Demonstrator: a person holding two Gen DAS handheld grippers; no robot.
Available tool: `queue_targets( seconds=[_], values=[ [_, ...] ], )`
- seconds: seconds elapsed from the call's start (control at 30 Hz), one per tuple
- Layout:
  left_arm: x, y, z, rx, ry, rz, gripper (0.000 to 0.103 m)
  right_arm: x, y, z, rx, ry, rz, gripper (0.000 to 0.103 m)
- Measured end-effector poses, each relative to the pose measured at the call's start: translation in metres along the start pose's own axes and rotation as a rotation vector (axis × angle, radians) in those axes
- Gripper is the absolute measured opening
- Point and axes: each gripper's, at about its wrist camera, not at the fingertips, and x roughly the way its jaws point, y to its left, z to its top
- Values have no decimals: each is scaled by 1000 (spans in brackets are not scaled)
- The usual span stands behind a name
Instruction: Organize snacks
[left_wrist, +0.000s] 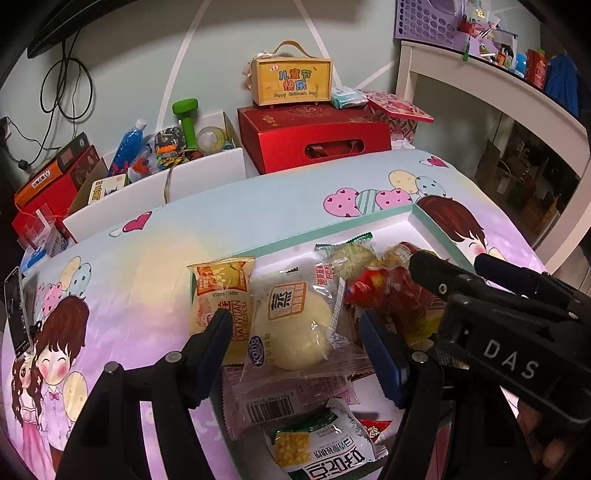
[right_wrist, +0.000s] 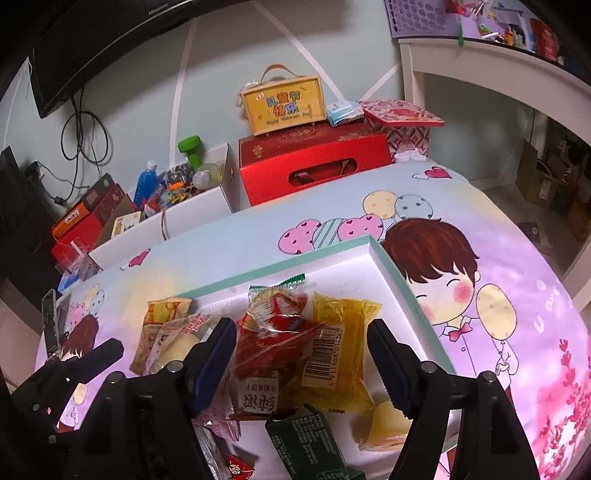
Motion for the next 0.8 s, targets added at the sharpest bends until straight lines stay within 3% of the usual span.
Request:
queue_targets(
  seconds=[0.37,0.43,0.47,0.53,0.8],
  values=[
    [-6,44,-4,-162,7,40,72,10,5,-4,-33,43,-7,77],
    [-5,54,-6,-209,16,55,72,12,9,-6,-52,46,-9,84],
    [-4,60,-8,-235,21,62,74,12,10,-7,-58,46,-11,88],
    [-1,71,-13,-285,32,77,96,13,13,-8,-73,44,-10,96],
    [7,98,-25,-366,58,141,96,17,21,-11,-101,51,-1,103]
  ],
)
